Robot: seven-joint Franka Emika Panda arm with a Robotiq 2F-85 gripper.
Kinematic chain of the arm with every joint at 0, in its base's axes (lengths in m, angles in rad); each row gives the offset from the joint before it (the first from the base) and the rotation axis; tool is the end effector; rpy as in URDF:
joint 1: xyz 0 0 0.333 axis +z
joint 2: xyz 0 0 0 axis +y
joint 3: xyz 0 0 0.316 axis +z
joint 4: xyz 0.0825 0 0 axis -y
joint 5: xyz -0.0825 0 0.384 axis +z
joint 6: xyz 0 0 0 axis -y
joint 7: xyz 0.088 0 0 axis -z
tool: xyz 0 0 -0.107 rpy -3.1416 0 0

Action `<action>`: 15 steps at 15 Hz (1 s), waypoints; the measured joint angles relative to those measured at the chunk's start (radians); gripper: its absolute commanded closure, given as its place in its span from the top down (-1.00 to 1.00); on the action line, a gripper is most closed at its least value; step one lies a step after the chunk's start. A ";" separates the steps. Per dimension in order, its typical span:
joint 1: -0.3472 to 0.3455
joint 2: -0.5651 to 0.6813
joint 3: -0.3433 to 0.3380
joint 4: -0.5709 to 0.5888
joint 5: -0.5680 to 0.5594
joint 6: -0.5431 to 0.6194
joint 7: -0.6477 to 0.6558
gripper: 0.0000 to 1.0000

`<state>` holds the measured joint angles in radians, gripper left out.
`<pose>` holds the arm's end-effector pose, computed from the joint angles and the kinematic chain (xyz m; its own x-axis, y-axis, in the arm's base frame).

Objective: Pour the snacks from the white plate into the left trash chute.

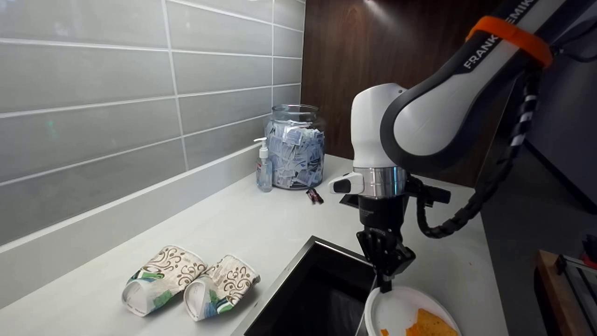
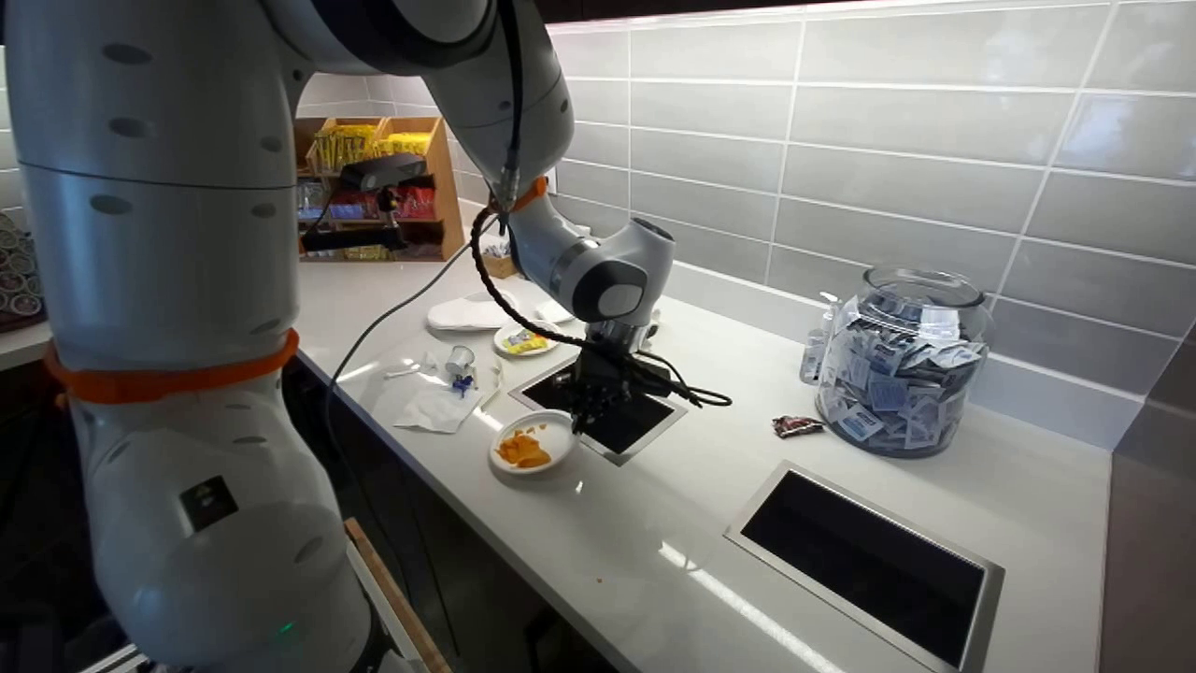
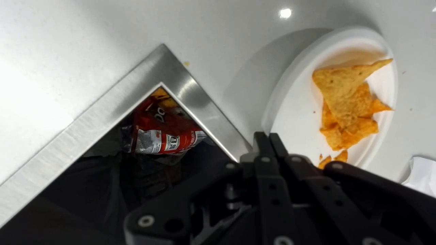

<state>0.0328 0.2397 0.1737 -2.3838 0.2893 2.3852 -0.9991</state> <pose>0.4668 0.1035 0.2050 0.5665 0.8239 0.0140 0.7850 -0.5344 -0.3134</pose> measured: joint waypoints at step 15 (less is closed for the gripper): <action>-0.002 0.004 -0.026 -0.013 -0.124 0.000 0.042 -0.08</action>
<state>0.0311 0.2442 0.1474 -2.3970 0.1657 2.3852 -0.9568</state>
